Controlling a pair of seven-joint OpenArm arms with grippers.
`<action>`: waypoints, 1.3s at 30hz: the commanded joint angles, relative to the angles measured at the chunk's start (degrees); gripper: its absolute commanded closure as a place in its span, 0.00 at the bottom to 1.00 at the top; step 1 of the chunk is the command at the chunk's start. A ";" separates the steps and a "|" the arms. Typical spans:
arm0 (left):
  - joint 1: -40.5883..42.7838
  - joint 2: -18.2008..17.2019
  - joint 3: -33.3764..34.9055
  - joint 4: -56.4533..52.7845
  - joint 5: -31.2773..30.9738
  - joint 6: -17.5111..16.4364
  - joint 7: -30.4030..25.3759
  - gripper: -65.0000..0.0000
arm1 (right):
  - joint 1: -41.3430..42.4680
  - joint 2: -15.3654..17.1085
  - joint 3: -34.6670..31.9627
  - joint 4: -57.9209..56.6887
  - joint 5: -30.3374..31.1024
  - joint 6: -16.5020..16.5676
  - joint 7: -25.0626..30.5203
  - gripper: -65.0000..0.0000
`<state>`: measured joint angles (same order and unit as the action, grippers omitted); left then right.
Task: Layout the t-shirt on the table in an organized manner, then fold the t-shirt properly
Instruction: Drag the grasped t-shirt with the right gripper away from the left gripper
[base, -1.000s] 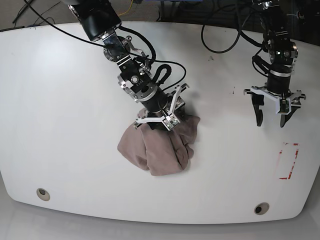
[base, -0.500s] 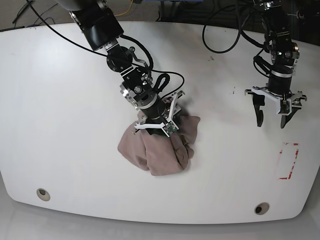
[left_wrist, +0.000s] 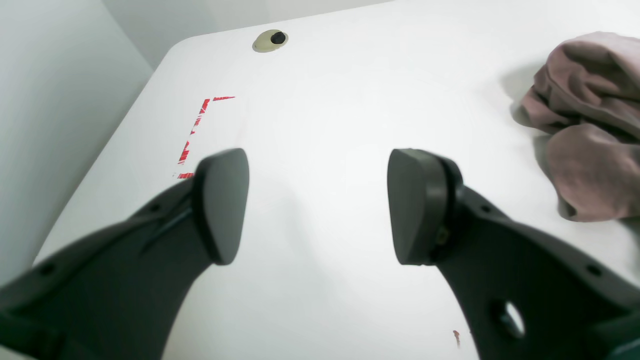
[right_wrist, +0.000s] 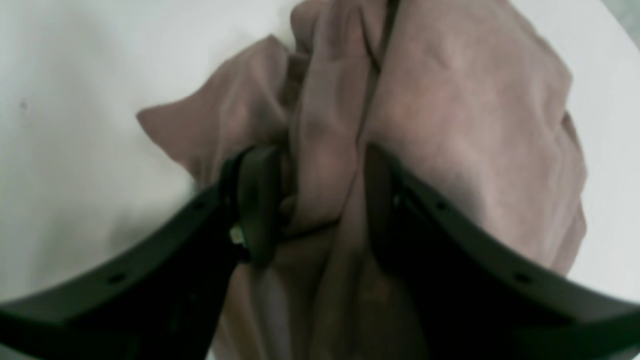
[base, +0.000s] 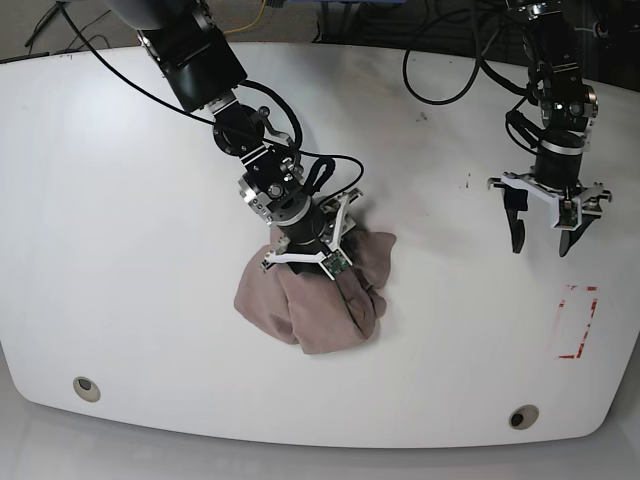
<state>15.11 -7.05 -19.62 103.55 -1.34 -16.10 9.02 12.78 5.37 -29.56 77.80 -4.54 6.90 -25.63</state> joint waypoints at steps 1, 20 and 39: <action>-0.39 -0.56 -0.21 1.02 -0.46 0.32 -1.76 0.38 | 1.42 -0.40 0.24 0.93 -0.08 -0.35 1.41 0.60; -0.39 -0.38 -0.21 1.02 -0.46 0.32 -1.76 0.38 | 0.54 -0.49 0.24 3.04 -0.08 -0.70 1.14 1.00; -0.30 -0.29 -0.21 1.02 -0.37 0.32 -1.76 0.38 | -2.18 -0.05 6.66 23.34 -0.08 -0.87 -6.07 1.00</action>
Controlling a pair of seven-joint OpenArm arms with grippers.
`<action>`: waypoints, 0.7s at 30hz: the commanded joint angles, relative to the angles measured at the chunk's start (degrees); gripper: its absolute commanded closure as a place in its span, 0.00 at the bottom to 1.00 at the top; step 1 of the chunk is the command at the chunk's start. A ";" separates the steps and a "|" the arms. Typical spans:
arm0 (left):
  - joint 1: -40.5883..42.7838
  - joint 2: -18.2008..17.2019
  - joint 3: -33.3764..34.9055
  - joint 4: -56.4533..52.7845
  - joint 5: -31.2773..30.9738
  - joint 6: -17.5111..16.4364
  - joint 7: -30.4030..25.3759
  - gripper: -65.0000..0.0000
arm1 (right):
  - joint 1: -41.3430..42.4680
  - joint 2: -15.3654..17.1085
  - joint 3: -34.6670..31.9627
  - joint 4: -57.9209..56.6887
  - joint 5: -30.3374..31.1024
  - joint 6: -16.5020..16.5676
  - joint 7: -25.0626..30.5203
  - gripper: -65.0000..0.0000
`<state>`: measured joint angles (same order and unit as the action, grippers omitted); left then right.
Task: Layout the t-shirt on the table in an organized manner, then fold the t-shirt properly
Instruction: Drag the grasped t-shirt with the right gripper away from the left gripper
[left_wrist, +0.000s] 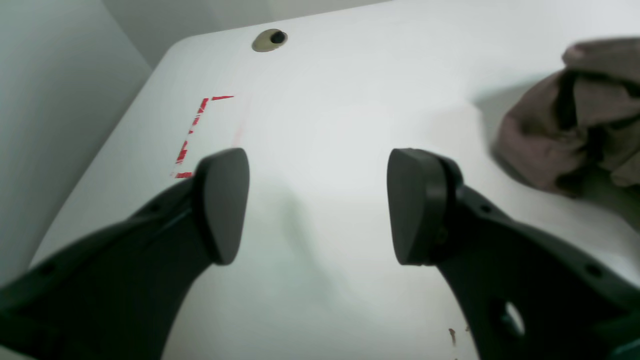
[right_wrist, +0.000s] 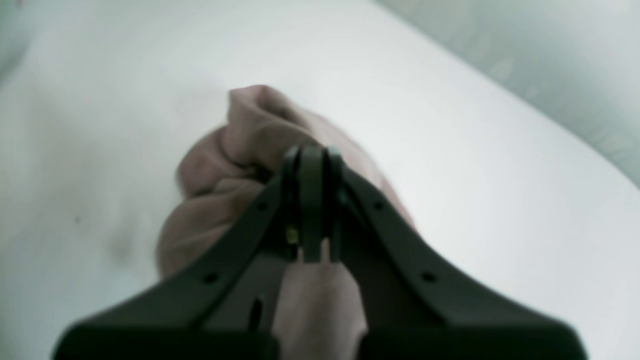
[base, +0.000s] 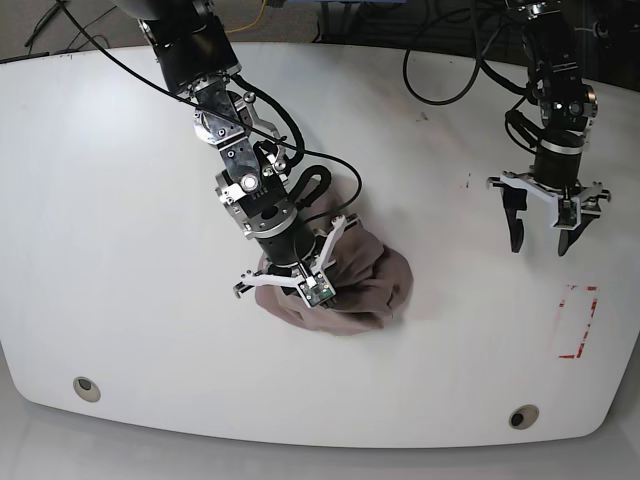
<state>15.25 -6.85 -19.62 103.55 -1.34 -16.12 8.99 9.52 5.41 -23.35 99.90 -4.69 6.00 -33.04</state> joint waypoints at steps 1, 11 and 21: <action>-0.43 -0.58 -0.21 1.02 -0.37 0.34 -1.74 0.38 | 1.07 0.00 0.72 1.42 0.07 0.02 1.34 1.00; -0.43 -0.75 0.06 1.02 -0.37 0.34 -1.74 0.38 | 4.42 3.51 1.60 4.23 2.36 0.11 3.45 1.00; -0.43 -1.63 2.96 0.94 -0.37 0.34 -1.74 0.38 | 10.04 8.96 8.98 5.20 10.97 0.20 3.72 1.00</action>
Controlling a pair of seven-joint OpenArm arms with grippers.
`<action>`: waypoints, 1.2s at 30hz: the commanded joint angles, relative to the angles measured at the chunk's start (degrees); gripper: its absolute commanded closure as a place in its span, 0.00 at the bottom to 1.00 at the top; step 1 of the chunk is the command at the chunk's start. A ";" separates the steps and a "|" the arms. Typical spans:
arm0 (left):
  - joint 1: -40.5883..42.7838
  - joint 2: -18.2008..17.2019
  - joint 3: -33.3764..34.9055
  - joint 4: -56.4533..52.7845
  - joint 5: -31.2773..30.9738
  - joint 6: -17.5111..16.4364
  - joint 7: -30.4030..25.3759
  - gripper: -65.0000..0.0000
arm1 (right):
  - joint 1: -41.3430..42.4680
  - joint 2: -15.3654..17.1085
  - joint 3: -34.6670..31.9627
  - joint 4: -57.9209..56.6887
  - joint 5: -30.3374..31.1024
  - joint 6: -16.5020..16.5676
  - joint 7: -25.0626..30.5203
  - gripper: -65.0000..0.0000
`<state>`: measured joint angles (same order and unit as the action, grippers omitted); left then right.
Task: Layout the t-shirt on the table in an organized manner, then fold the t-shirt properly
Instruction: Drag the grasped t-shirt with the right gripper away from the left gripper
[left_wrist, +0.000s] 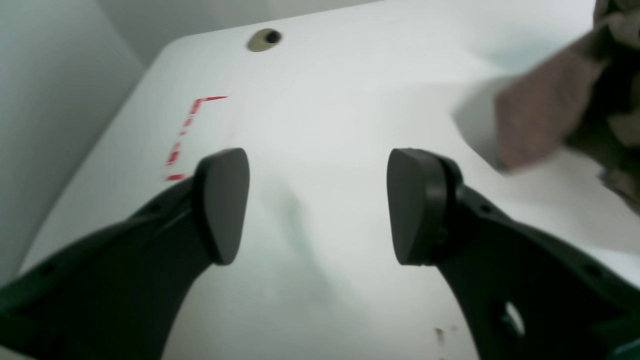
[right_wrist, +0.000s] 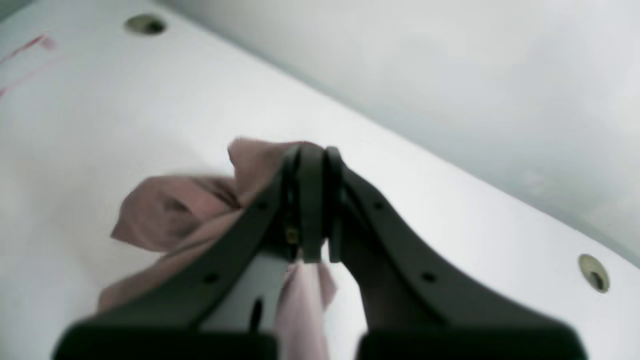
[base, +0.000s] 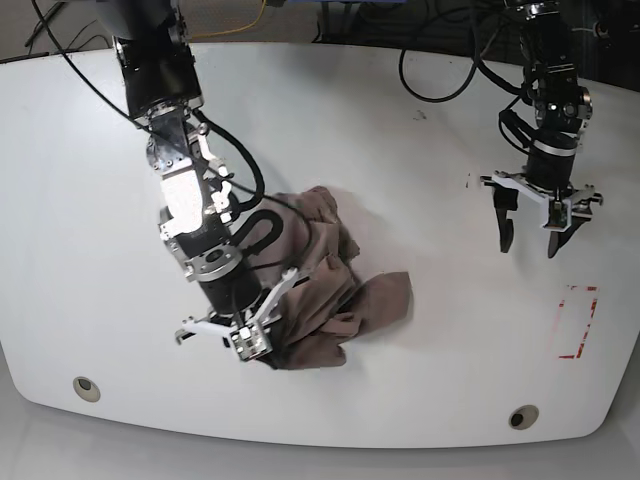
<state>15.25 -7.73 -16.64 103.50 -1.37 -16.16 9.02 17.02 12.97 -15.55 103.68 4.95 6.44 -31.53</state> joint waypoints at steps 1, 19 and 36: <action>-0.43 -0.76 0.07 0.98 -0.35 0.38 -1.76 0.38 | 3.16 2.02 1.71 1.42 2.21 -0.24 2.30 1.00; 0.45 -0.41 1.83 0.89 -0.26 0.38 -1.76 0.38 | 12.74 16.43 11.20 1.24 14.96 0.02 2.30 1.00; 0.80 -0.49 10.89 0.98 -0.35 0.38 -1.76 0.38 | 9.84 24.08 19.46 1.68 16.90 0.11 1.95 1.00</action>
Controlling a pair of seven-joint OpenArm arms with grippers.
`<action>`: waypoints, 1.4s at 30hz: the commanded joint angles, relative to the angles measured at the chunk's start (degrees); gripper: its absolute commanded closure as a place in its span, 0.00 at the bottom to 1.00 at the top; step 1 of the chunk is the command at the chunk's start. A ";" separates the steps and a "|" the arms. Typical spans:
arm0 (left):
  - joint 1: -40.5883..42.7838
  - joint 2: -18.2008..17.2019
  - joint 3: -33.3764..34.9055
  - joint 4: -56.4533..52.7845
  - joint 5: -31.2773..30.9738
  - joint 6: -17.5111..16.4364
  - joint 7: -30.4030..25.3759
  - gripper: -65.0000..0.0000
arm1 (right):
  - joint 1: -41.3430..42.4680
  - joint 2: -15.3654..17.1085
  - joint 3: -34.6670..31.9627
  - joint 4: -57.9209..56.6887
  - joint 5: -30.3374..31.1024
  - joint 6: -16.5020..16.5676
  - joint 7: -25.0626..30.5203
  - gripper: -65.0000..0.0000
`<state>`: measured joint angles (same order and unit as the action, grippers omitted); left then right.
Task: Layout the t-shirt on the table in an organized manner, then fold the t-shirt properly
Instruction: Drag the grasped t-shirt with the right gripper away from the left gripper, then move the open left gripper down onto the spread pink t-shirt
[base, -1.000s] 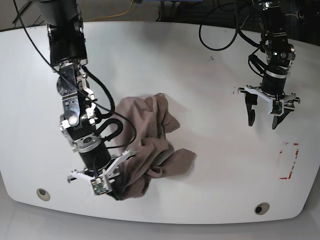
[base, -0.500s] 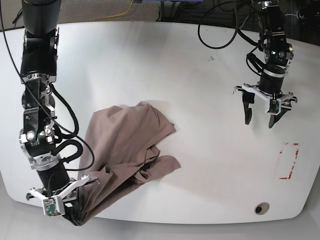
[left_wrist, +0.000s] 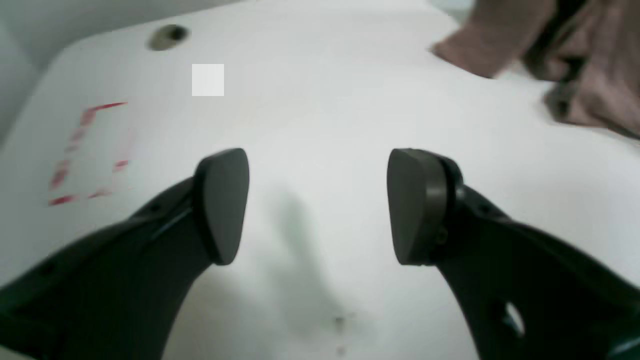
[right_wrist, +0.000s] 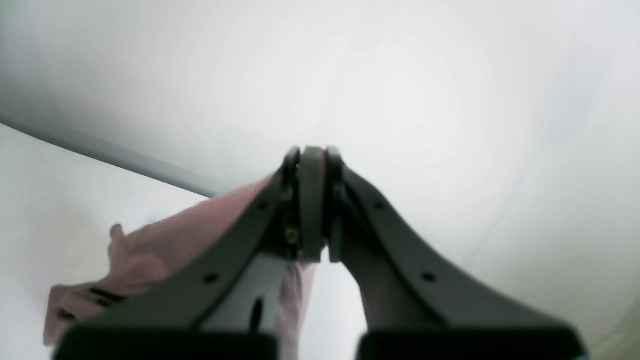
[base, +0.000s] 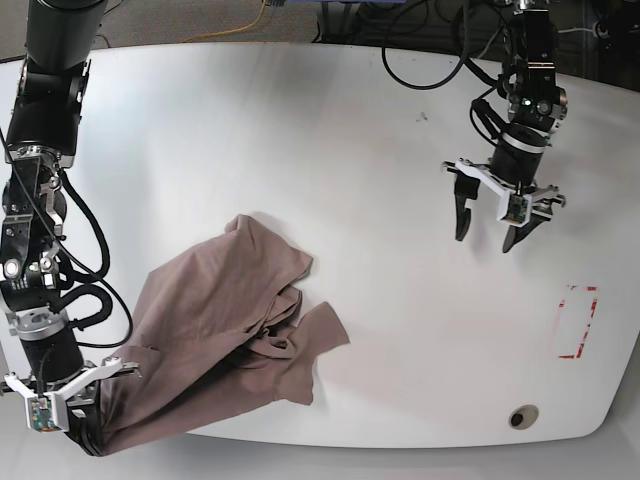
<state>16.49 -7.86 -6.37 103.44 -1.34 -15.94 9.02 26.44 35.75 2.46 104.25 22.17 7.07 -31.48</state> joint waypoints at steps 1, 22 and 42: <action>-0.54 -0.36 1.40 1.05 -0.37 0.16 -1.76 0.38 | -0.11 1.57 1.98 1.47 -0.33 -0.52 1.90 1.00; -10.56 1.66 7.82 2.10 -0.46 0.25 -1.94 0.38 | -4.94 1.40 8.13 4.19 -0.42 3.26 -1.61 1.00; -19.35 4.82 15.82 -7.39 -0.28 0.25 -1.76 0.21 | -16.11 -3.97 7.96 10.00 -0.42 3.35 -1.61 1.00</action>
<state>-1.21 -3.57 9.37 96.84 -1.19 -15.70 8.95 9.78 31.38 10.00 112.95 21.30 10.50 -34.79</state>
